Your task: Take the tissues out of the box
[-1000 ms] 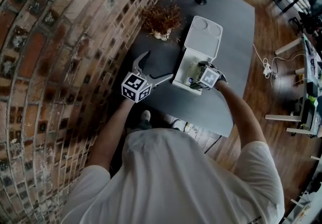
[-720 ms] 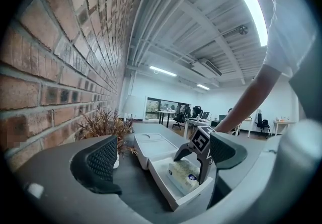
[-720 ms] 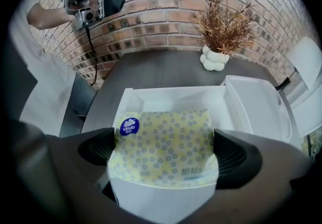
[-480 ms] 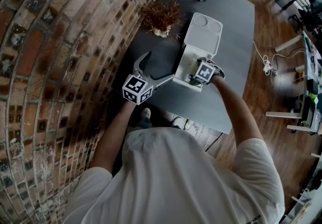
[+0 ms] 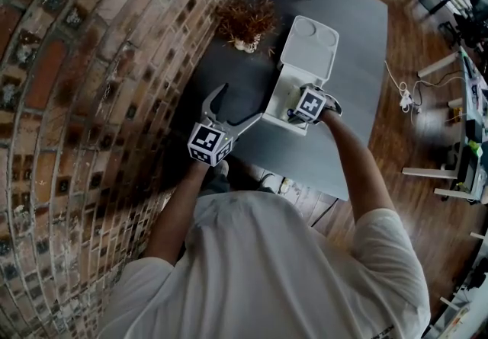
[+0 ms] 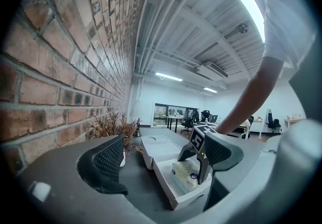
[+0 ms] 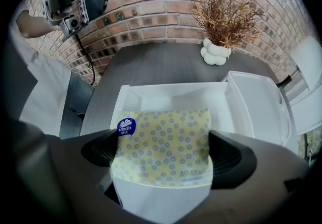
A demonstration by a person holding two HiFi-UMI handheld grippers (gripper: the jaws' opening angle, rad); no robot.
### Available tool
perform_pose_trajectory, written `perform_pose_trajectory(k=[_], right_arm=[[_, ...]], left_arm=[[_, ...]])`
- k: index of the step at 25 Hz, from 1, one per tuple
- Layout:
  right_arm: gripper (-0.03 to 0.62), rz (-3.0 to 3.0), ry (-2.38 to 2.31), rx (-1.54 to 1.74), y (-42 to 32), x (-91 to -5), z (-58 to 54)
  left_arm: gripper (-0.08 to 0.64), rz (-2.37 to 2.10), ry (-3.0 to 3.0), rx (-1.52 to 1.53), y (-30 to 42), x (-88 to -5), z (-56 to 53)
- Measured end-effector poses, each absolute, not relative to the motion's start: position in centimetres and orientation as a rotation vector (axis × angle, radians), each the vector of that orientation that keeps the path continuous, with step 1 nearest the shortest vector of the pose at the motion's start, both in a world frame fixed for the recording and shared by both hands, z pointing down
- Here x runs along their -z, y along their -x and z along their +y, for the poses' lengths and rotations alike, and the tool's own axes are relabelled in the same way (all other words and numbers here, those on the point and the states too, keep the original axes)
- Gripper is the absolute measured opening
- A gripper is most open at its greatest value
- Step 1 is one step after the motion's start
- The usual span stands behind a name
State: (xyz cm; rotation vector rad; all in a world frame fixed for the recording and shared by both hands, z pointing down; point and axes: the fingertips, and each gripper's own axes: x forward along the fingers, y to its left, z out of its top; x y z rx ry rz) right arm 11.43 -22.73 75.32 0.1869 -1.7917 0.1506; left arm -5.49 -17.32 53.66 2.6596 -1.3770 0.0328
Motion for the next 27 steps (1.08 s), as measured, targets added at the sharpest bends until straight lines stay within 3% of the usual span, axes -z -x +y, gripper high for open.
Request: perform_pose_trajectory(k=[17,27], right_arm=[[0.525,-1.792,-0.267,-0.11,-11.9,-74.3,-22.9],[0.525,-1.987,-0.432,-0.115,-10.7,-68.5,-24.1]], left_arm=[[0.483,-1.43,-2.611,-0.053,7.4,-54.2,-15.3],[0.48,-1.424,-2.614,-0.03,7.8,-53.7,-15.5]])
